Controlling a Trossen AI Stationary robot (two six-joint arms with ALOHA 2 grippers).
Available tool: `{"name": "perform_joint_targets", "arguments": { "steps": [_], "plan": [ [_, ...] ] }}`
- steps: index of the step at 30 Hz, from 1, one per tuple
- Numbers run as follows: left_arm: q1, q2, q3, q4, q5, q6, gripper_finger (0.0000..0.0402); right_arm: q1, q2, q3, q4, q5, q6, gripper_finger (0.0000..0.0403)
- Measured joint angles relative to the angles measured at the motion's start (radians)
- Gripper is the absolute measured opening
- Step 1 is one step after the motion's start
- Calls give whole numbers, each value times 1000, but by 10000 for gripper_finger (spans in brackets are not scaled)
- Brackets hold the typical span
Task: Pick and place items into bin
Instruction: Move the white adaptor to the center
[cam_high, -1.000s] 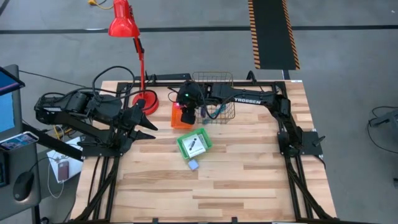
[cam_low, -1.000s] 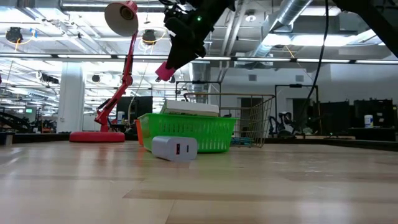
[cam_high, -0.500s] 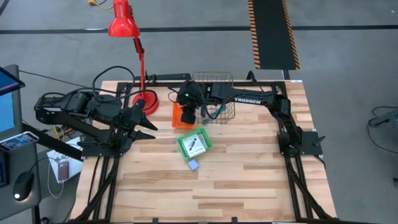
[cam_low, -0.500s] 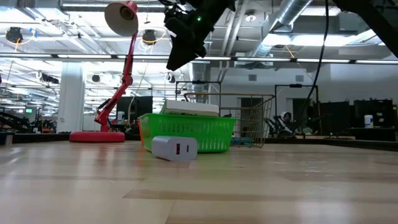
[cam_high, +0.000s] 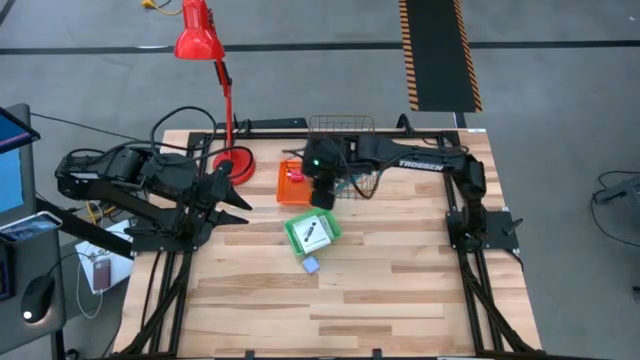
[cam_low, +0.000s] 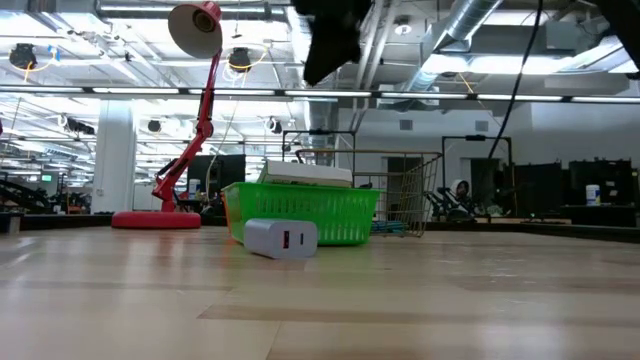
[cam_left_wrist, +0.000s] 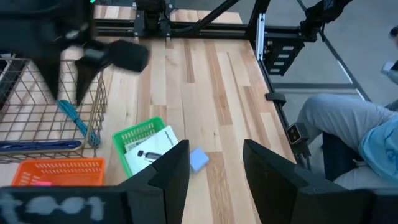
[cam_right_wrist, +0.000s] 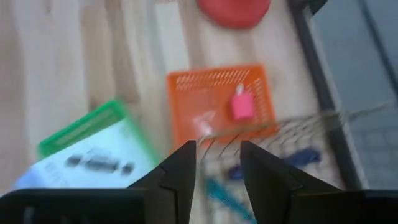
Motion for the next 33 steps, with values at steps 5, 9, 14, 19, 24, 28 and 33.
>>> {"name": "perform_joint_targets", "arguments": {
  "steps": [5, 9, 14, 19, 24, 28, 33],
  "plan": [
    [-15, 0, 0, -36, 0, 43, 139, 73, -31, 0, -206, 0, 76, 119],
    [-38, -1, -43, -20, 8, 76, 139, 150, -30, 0, -382, -1, 129, 119],
    [-59, 14, -136, 10, 10, 95, 139, 258, -30, 0, -501, -3, 213, 119],
    [-57, 78, -196, 14, 53, 102, 139, 373, -64, -1, -499, -10, 261, 119],
    [-57, 174, -196, 44, 35, 94, 139, 477, -117, -3, -498, 83, 344, 119],
    [-57, 252, -196, 113, 127, 123, 139, 552, -170, -3, -498, 165, 419, 119],
    [-73, 351, -196, 207, 184, 263, 139, 641, -222, -3, -498, 259, 506, 119]
  ]
}}
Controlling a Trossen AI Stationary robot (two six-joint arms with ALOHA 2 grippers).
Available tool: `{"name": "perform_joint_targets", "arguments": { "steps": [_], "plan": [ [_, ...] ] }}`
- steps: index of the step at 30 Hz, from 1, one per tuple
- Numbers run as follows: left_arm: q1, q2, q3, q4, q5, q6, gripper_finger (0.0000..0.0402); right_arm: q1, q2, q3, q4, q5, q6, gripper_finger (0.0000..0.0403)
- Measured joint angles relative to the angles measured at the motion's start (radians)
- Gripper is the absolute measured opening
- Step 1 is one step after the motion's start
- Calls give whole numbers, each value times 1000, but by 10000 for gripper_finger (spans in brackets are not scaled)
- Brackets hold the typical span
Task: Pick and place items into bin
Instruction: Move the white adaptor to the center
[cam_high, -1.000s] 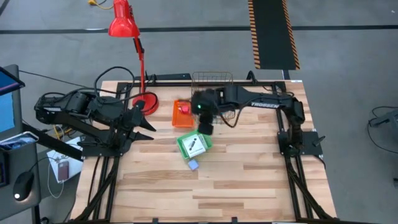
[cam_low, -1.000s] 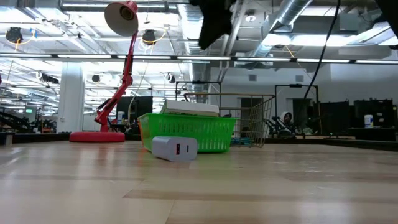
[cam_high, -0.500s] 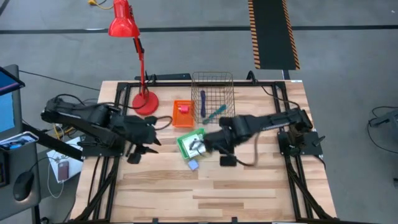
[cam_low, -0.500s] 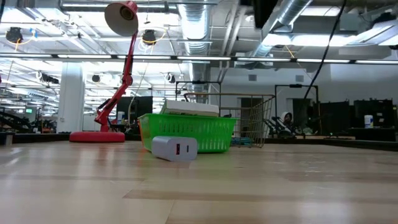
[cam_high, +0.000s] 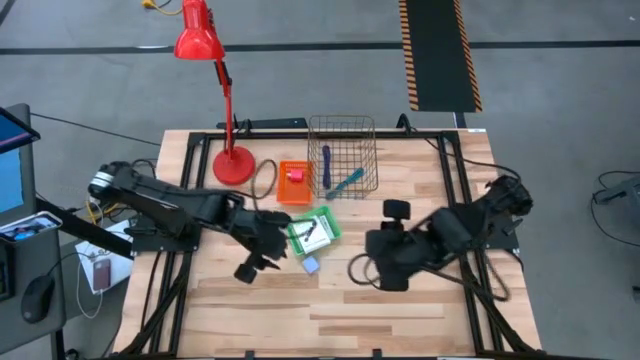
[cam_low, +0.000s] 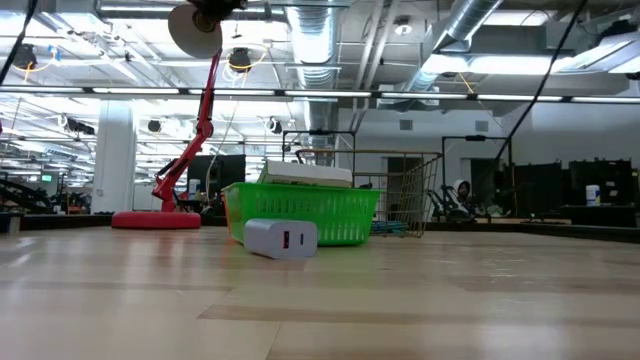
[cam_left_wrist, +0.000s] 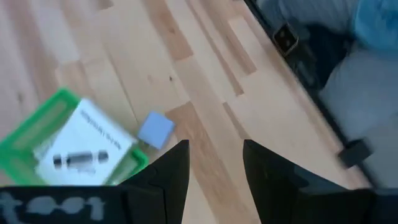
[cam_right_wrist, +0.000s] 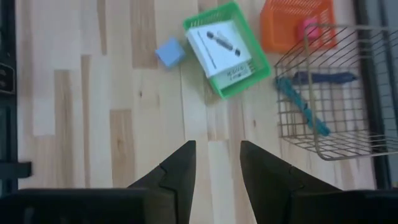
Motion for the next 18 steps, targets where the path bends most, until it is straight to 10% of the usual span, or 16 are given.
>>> {"name": "perform_joint_targets", "arguments": {
  "steps": [18],
  "plan": [
    [-60, 337, 15, 192, -183, 383, 139, 129, -49, 0, 0, 131, 48, 118]
  ]
}}
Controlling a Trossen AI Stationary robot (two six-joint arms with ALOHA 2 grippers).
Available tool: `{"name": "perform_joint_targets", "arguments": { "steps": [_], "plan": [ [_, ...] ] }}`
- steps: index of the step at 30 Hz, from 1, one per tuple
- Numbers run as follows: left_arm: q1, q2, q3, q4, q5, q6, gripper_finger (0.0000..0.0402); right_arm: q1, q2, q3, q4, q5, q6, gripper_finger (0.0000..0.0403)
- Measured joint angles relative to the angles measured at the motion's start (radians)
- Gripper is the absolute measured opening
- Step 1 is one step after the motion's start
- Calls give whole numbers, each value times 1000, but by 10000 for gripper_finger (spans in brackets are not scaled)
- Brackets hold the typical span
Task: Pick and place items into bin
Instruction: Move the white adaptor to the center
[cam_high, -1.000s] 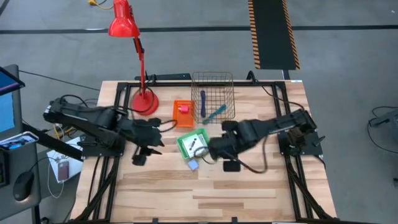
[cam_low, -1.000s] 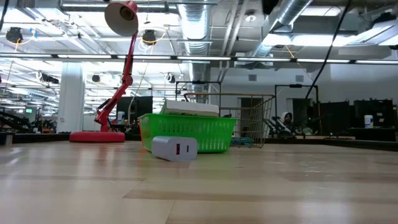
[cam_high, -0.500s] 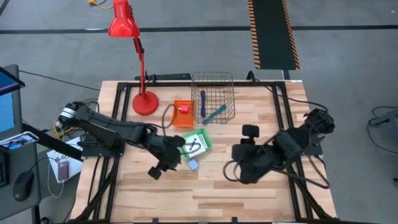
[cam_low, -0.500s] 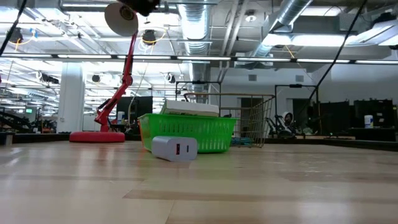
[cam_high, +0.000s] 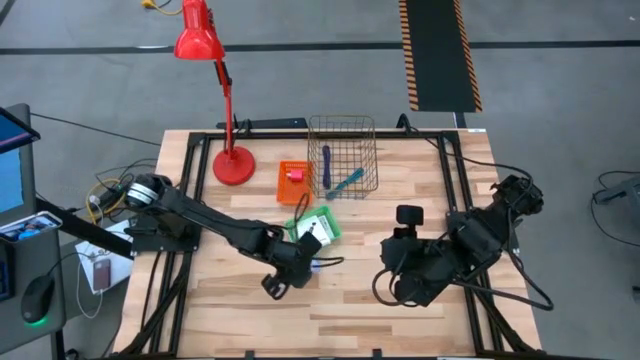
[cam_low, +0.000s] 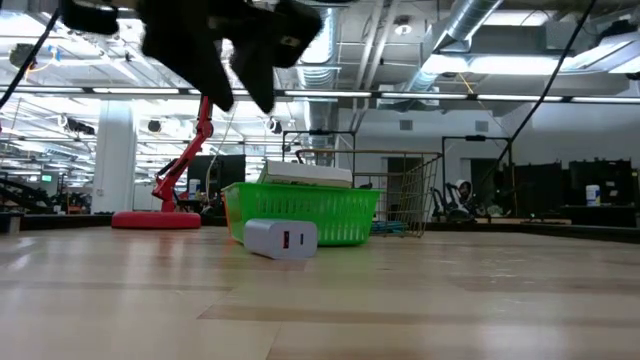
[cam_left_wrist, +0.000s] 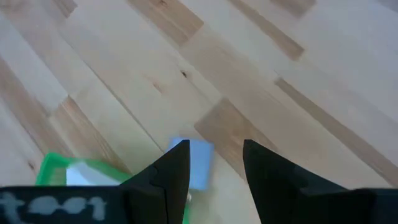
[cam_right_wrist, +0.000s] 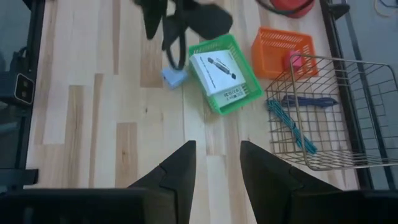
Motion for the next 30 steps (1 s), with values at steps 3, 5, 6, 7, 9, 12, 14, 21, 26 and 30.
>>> {"name": "perform_joint_targets", "arguments": {
  "steps": [3, 5, 6, 7, 9, 12, 14, 21, 26, 30],
  "plan": [
    [1, 41, 24, 0, -2, 2, 139, 0, 0, 0, 0, 0, -1, 118],
    [1, 68, 43, 9, -2, 4, 139, 0, 0, 0, 0, -1, -1, 118],
    [0, 79, 49, 9, -2, 2, 141, 0, 0, 0, 0, -1, -1, 118],
    [0, 91, 56, 7, -4, -7, 144, 0, 0, 0, 0, 0, -2, 119],
    [0, 114, 73, 7, -21, -15, 153, 0, 0, 0, 0, -1, -2, 118],
    [-1, 142, 89, 1, -54, -5, 173, 0, 0, 0, 0, -2, -1, 118],
    [-4, 149, 91, -13, -79, 21, 188, 0, 0, 0, 0, -3, -1, 118],
    [-11, 173, 91, -13, -158, 117, 222, 1, 0, 0, 0, -4, -1, 118],
    [-15, 187, 91, -7, -180, 183, 226, 1, 0, 0, 0, -7, -1, 119],
    [-16, 191, 91, -13, -202, 201, 226, 7, 0, 0, 0, -7, -1, 118]
  ]
}}
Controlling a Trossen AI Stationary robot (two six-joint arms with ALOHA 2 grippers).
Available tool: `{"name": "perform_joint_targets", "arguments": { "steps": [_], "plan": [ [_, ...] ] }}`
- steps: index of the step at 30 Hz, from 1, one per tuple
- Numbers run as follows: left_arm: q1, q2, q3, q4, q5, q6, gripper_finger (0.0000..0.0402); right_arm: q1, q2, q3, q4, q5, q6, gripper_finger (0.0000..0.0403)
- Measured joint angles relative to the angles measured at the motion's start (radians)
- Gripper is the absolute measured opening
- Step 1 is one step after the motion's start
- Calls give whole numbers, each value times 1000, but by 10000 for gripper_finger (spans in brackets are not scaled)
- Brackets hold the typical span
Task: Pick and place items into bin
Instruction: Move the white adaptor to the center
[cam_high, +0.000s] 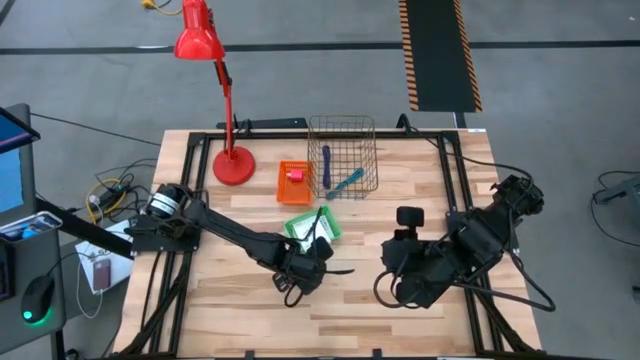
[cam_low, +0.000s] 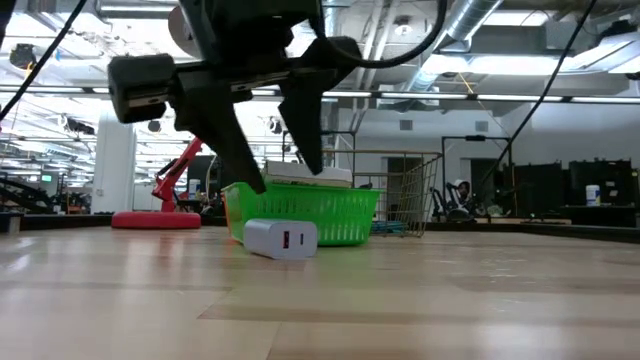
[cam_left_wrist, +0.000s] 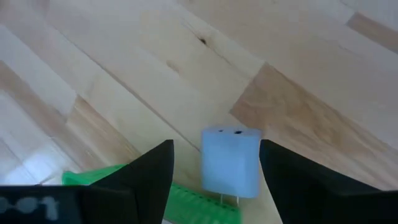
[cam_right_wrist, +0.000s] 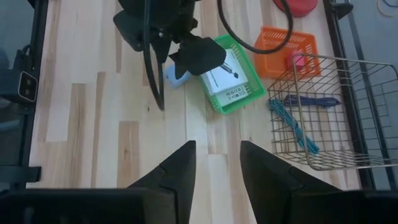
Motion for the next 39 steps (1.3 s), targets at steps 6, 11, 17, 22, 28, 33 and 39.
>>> {"name": "perform_joint_targets", "arguments": {
  "steps": [6, 11, 17, 22, 28, 33, 39],
  "plan": [
    [1, 4, 0, -7, -5, 30, 226, 13, 0, 0, 0, 0, 10, 118],
    [1, 4, 0, -10, -9, 34, 226, 31, 0, 0, 0, 0, 17, 118],
    [4, 4, 0, 23, -5, 42, 226, 41, 0, 0, 0, 4, 21, 118],
    [4, 3, 0, 51, 5, 69, 226, 39, 0, 0, 0, 4, 27, 118],
    [5, 3, -9, 60, 48, -8, 227, 40, 0, 0, 0, 3, 42, 118],
    [5, 4, -24, 20, -10, 40, 234, 40, 0, 0, 0, 1, 43, 118],
    [2, 50, -22, 18, -62, 59, 248, 40, 0, 0, 0, 0, 43, 118]
  ]
}}
